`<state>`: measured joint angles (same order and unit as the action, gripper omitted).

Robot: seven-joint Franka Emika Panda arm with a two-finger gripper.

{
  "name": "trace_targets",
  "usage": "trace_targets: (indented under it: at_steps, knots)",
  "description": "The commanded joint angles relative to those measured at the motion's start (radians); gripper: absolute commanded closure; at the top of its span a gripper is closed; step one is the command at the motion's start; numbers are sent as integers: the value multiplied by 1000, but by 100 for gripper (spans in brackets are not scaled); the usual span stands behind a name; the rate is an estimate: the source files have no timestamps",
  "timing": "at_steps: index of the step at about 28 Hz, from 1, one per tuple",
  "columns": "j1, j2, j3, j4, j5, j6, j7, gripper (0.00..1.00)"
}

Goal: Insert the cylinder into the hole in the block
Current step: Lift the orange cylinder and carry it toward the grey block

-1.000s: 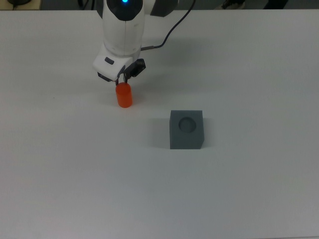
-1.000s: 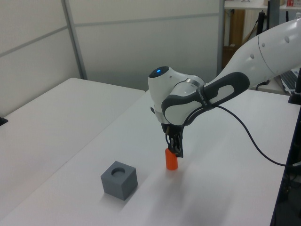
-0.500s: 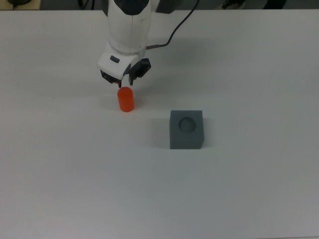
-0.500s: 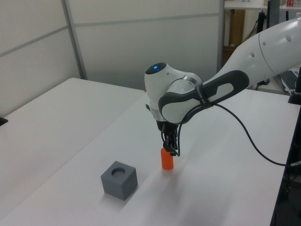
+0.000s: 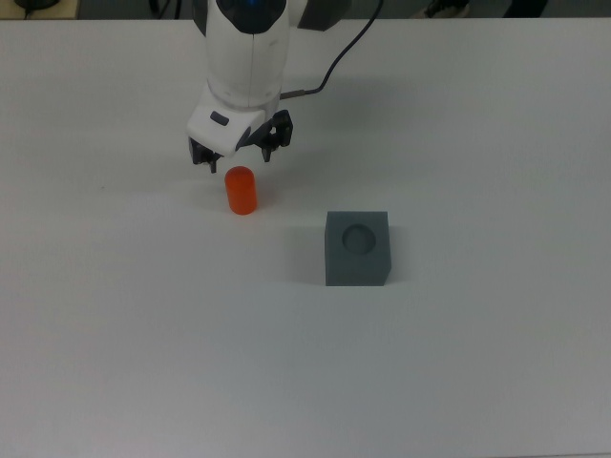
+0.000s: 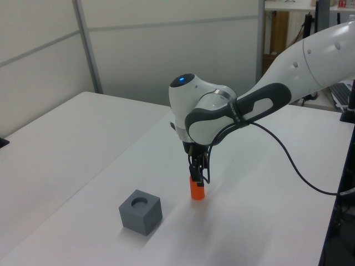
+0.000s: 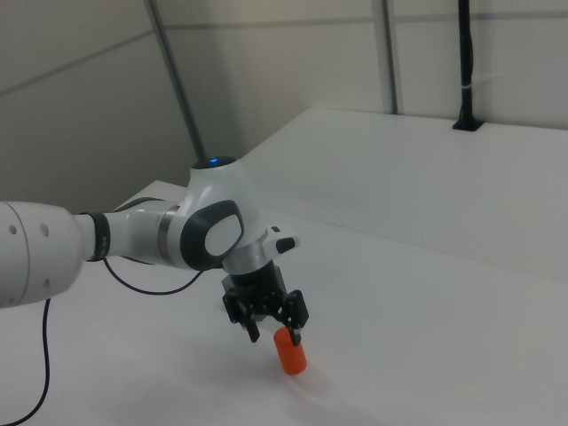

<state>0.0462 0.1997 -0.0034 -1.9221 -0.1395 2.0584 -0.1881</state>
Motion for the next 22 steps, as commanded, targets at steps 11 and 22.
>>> trace_targets:
  at_steps: [11,22]
  knots:
    - [-3,86,-4,71,-57,22,-19,52]
    - [-3,87,-4,71,-49,22,-33,100]
